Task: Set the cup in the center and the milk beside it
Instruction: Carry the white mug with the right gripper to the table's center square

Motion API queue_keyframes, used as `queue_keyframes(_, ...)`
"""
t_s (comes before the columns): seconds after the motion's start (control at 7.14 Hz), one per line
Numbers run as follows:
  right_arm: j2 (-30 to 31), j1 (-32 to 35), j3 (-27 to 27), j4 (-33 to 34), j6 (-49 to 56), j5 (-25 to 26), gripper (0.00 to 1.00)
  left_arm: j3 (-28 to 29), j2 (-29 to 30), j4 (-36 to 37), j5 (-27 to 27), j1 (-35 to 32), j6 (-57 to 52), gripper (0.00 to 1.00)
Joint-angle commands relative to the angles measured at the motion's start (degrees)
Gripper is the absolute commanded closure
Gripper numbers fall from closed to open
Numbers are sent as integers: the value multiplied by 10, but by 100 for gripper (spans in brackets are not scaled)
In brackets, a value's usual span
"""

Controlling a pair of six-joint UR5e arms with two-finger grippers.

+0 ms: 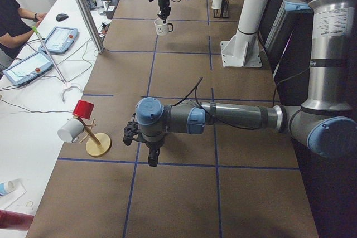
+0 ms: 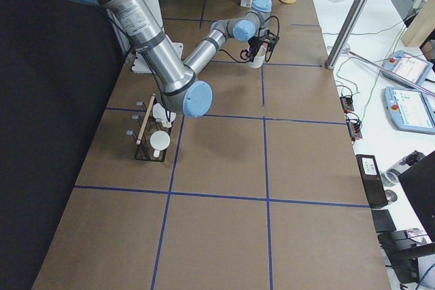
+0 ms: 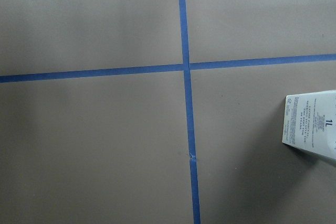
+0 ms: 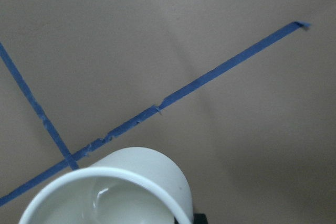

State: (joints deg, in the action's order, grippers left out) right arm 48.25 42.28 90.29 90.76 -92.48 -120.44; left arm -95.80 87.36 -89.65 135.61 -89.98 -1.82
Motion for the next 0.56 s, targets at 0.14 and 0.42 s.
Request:
queue_keyframes(0.14,-44,-44,-88,-66,-95,49,100,-1,0,0,0,1,1,0)
queue_keyframes(0.42,-44,-55,-87,-65,-99,57,100,-2,1,0,-1,1,1,0)
